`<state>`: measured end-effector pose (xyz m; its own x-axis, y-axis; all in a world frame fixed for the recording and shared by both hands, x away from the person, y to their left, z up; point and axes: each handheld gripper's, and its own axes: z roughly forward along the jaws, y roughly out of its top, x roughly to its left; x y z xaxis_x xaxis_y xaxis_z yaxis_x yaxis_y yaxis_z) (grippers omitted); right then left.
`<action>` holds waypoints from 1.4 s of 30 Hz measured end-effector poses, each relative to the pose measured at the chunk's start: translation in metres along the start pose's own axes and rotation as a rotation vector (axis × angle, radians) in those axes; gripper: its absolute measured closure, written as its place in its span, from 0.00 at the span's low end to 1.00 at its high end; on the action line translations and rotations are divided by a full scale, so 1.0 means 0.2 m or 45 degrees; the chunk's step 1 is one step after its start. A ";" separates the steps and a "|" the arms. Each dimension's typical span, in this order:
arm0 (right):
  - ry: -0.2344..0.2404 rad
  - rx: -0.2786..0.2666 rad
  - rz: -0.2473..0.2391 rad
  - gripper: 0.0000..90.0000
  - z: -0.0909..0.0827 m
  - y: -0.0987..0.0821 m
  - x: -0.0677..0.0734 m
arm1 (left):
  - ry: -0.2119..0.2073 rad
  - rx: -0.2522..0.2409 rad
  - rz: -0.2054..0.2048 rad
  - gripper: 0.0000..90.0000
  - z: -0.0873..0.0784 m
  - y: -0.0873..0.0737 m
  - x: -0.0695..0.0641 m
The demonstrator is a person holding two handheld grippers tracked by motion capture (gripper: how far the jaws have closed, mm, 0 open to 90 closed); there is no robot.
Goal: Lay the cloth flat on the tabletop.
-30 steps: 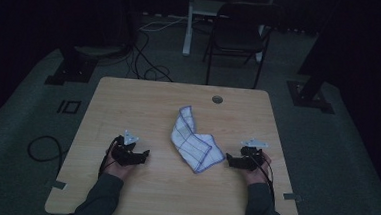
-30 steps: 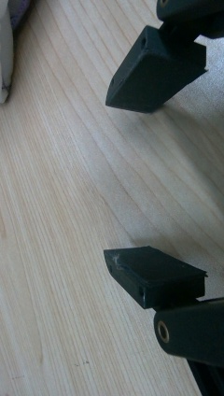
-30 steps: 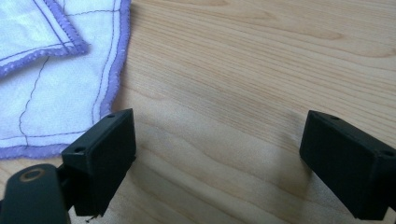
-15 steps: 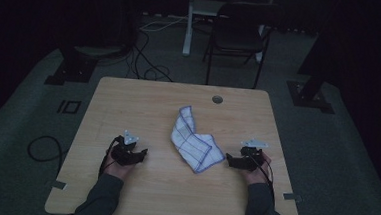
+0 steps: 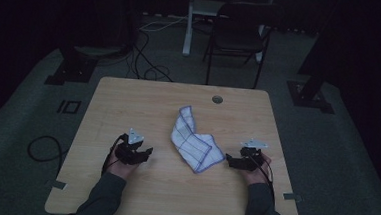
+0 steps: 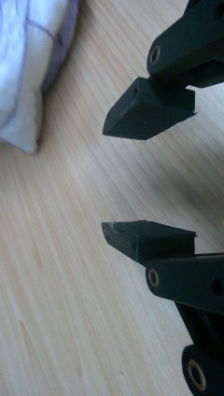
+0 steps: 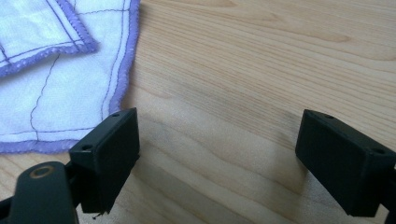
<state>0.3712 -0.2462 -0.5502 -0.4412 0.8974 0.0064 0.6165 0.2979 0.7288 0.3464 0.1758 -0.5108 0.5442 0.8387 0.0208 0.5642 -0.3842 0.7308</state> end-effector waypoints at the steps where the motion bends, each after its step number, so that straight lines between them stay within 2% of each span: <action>1: 0.000 0.001 0.000 0.15 0.00 0.00 0.00 | -0.009 -0.004 0.007 0.53 0.00 0.01 -0.01; 8: 0.000 0.001 0.001 0.15 0.00 0.00 0.00 | -0.042 -0.026 0.038 0.53 -0.01 0.09 -0.04; 12: 0.000 0.001 0.001 0.15 0.00 0.00 0.00 | -0.059 -0.002 0.080 0.53 0.00 0.13 -0.07; 20: 0.000 0.001 0.001 0.15 0.00 0.00 0.00 | -0.095 -0.021 0.111 0.54 0.01 0.19 -0.12; 25: 0.002 0.001 -0.001 0.16 0.00 0.00 0.00 | -0.126 -0.036 0.076 0.55 0.03 0.23 -0.14; 31: 0.004 0.001 -0.003 0.16 0.00 0.00 0.00 | -0.159 -0.047 0.097 0.58 0.05 0.27 -0.17; 42: 0.006 0.000 -0.004 0.16 0.00 0.00 0.00 | -0.193 -0.063 0.123 0.59 0.09 0.33 -0.23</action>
<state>0.3715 -0.2468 -0.5500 -0.4465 0.8947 0.0073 0.6150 0.3010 0.7288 0.3698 0.1053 -0.4749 0.6842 0.7293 -0.0079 0.4755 -0.4379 0.7630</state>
